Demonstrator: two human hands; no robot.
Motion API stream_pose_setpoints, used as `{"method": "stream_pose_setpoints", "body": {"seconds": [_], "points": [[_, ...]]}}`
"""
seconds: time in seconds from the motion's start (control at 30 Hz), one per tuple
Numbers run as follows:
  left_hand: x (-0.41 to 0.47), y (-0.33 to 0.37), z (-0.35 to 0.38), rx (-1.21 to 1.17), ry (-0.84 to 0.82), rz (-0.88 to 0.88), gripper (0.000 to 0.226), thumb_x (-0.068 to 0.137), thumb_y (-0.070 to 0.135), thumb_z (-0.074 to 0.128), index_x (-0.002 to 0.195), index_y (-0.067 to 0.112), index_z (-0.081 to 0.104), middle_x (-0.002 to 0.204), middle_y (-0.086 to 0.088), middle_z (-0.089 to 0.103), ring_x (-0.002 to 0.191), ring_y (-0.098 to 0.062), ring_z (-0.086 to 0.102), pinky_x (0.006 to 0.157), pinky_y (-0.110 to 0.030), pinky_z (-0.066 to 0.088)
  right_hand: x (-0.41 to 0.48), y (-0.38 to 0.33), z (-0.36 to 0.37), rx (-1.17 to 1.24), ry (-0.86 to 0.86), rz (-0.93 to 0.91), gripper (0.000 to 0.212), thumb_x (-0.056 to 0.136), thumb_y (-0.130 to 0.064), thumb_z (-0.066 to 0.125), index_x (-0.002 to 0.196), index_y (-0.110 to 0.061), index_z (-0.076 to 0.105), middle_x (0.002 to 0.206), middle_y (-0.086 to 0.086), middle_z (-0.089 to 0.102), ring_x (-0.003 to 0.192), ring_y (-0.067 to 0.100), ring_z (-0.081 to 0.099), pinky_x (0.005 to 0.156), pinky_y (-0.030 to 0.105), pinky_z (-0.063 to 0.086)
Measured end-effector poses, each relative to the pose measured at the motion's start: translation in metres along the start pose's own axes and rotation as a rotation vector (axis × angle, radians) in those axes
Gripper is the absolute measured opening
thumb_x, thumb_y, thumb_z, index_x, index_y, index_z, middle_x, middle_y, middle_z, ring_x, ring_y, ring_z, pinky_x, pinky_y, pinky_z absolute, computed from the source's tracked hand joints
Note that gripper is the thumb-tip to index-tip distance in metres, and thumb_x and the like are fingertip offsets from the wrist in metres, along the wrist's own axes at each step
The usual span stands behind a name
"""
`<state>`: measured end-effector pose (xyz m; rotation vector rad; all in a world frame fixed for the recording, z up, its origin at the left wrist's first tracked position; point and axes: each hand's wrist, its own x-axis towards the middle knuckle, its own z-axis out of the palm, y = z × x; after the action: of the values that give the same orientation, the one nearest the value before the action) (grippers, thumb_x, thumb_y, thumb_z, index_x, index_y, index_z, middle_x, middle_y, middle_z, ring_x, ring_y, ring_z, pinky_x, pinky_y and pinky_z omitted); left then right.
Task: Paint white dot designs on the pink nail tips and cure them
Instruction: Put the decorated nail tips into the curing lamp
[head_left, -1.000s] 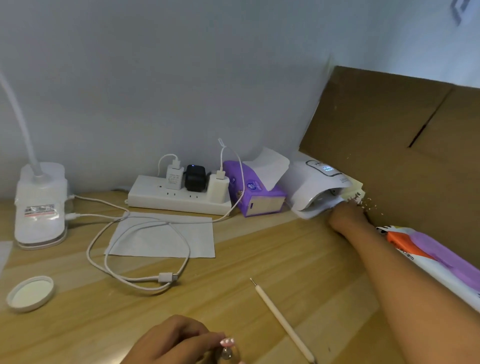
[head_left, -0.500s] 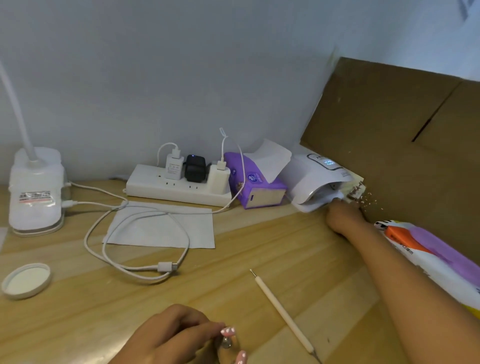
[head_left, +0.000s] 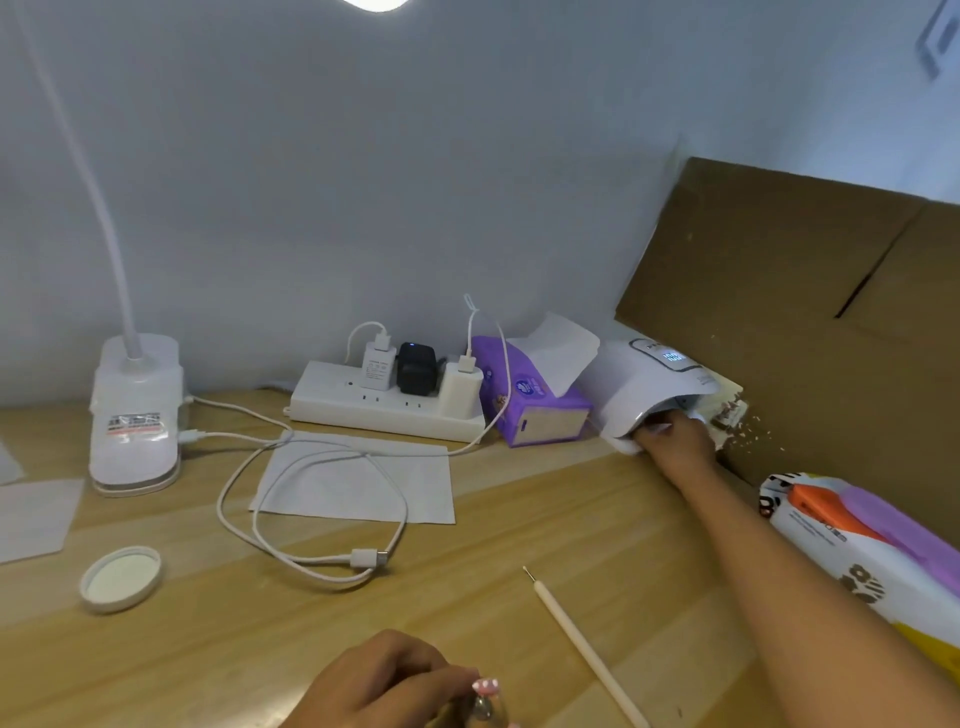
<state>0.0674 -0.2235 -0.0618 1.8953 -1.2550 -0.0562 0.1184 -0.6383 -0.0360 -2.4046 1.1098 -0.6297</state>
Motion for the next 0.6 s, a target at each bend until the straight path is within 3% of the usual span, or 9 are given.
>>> {"method": "stream_pose_setpoints", "body": {"seconds": [0.07,0.1,0.13,0.23,0.33,0.43,0.53,0.6], "points": [[0.008,0.003,0.001,-0.214,0.077,-0.194,0.046,0.078,0.058,0.058,0.090,0.018,0.076,0.067,0.019,0.060,0.071,0.008,0.058,0.069,-0.001,0.042,0.000,0.002,-0.001,0.015,0.042,-0.059,0.018,0.086,-0.018,0.066,0.098,-0.005,0.066,0.103,0.022,0.060,0.096,0.035,0.057,0.080,0.035,0.042],[0.008,0.003,0.005,-0.331,0.172,-0.381,0.051,0.066,0.061,0.064,0.085,0.015,0.076,0.067,0.015,0.065,0.073,0.007,0.059,0.069,-0.003,0.041,-0.003,0.003,-0.002,0.039,0.063,-0.074,0.008,0.085,-0.015,0.065,0.085,-0.006,0.064,0.094,0.021,0.058,0.088,0.033,0.055,0.076,0.034,0.040],[0.007,0.000,0.009,-0.408,0.181,-0.499,0.046,0.057,0.056,0.070,0.077,0.016,0.076,0.072,0.015,0.069,0.074,0.008,0.060,0.068,-0.003,0.041,-0.004,0.005,-0.003,0.054,0.085,-0.085,0.015,0.085,-0.014,0.066,0.074,-0.009,0.057,0.085,0.018,0.055,0.081,0.031,0.049,0.071,0.032,0.036],[0.007,-0.001,0.013,-0.482,0.159,-0.624,0.020,0.063,0.036,0.080,0.067,0.017,0.075,0.076,0.015,0.072,0.072,0.010,0.060,0.063,-0.003,0.042,-0.016,0.016,-0.011,-0.004,0.121,-0.101,0.039,0.087,-0.024,0.069,0.062,-0.010,0.044,0.066,0.014,0.044,0.076,0.029,0.036,0.066,0.034,0.031],[0.012,-0.003,0.011,-0.599,0.193,-0.655,0.018,0.066,0.034,0.079,0.071,0.016,0.075,0.077,0.015,0.071,0.073,0.010,0.059,0.063,-0.002,0.041,-0.032,0.022,-0.018,-0.079,0.135,-0.068,0.031,0.085,-0.025,0.070,0.086,0.004,0.059,0.085,0.025,0.059,0.091,0.040,0.056,0.074,0.040,0.043],[0.011,0.000,0.011,-0.606,0.182,-0.664,0.017,0.064,0.028,0.082,0.066,0.013,0.074,0.073,0.010,0.072,0.069,0.008,0.061,0.063,-0.003,0.041,-0.044,0.024,-0.020,-0.132,0.102,-0.084,0.020,0.079,-0.018,0.069,0.083,-0.009,0.052,0.083,0.016,0.054,0.098,0.039,0.059,0.072,0.038,0.042],[0.013,0.001,0.013,-0.545,0.201,-0.661,0.020,0.065,0.026,0.083,0.068,0.009,0.073,0.072,0.008,0.072,0.070,0.005,0.062,0.068,-0.008,0.045,-0.045,0.024,-0.019,-0.141,0.104,-0.080,0.036,0.080,-0.019,0.071,0.110,-0.004,0.060,0.104,0.023,0.062,0.107,0.038,0.058,0.080,0.038,0.043],[0.010,0.000,0.012,-0.478,0.248,-0.555,0.022,0.066,0.037,0.083,0.074,0.018,0.075,0.081,0.018,0.070,0.077,0.008,0.061,0.074,-0.007,0.044,-0.044,0.023,-0.020,-0.131,0.122,-0.058,0.027,0.080,-0.020,0.071,0.098,-0.002,0.060,0.099,0.024,0.063,0.101,0.039,0.060,0.076,0.037,0.043]]}}
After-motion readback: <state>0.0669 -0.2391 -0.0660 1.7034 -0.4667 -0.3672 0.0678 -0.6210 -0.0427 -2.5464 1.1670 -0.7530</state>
